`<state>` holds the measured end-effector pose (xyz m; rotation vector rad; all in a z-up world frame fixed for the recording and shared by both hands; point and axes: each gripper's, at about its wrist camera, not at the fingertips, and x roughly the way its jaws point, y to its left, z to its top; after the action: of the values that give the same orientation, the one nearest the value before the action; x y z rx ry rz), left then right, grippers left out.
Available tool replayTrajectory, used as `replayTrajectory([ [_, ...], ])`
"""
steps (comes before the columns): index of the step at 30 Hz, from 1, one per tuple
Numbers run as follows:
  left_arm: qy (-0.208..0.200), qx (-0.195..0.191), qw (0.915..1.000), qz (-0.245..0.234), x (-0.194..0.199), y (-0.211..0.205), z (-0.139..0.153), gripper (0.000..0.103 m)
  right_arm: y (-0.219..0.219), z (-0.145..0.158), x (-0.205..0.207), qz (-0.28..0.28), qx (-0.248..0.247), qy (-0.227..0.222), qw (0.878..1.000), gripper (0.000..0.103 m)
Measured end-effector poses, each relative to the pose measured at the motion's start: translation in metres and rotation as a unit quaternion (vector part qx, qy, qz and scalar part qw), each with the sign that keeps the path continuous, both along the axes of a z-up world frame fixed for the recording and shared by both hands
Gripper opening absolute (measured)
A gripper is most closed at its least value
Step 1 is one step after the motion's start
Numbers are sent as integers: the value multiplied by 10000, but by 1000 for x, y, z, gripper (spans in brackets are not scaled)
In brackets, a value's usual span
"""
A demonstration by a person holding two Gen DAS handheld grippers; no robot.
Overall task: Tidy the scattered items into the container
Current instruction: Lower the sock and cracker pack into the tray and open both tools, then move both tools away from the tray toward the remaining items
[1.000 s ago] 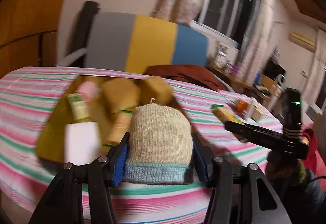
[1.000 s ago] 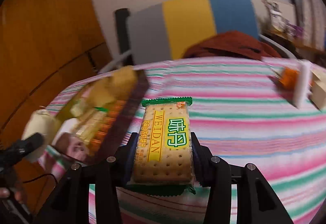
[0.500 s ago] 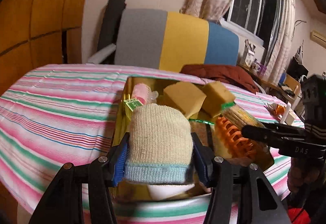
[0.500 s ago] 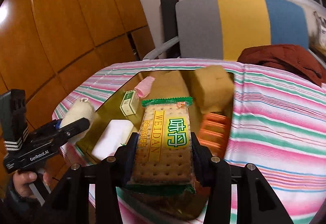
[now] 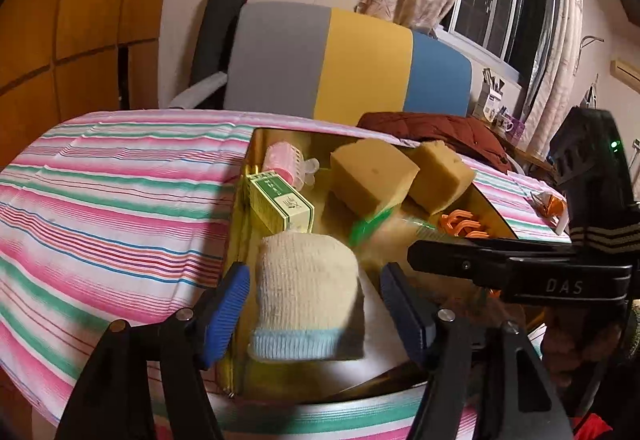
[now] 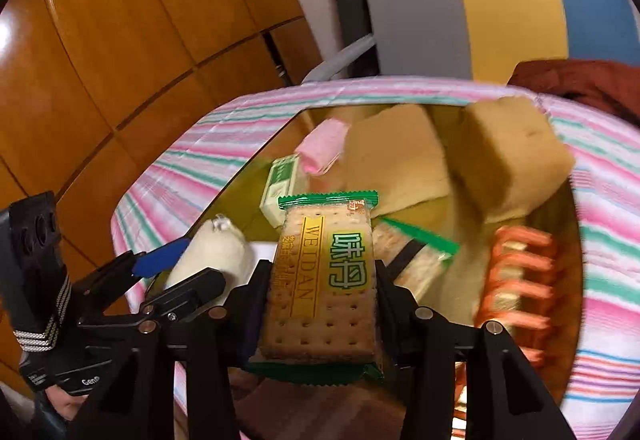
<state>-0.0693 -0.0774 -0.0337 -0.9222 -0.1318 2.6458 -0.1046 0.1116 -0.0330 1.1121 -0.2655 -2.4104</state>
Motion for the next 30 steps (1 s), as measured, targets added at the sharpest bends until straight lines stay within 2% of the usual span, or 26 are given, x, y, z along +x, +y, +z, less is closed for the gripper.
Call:
replayTrajectory([
  [3,172,85,9996,202,8,-5,5,69,3,-2,3,5,-141,9,9999,51],
  [8,594,89,9969,512,26,-8,20,58,17,2,11,-107,-376,48,9992,51],
  [10,529,-33,9976,453,25,-2,20,54,21,4,16,-146,-366,89,9992,47],
  [12,358,-206,9982,438,21,6,13,52,19,2,17,-104,-293,50,9995,31],
  [13,280,-227,9984,425,19,8,9,52,15,1,16,-53,-254,12,9997,29],
  [22,182,-233,9985,455,17,8,6,52,-14,-7,17,324,25,59,9995,28],
  [30,307,-109,9990,310,27,19,23,58,19,5,27,92,-332,238,9991,30],
])
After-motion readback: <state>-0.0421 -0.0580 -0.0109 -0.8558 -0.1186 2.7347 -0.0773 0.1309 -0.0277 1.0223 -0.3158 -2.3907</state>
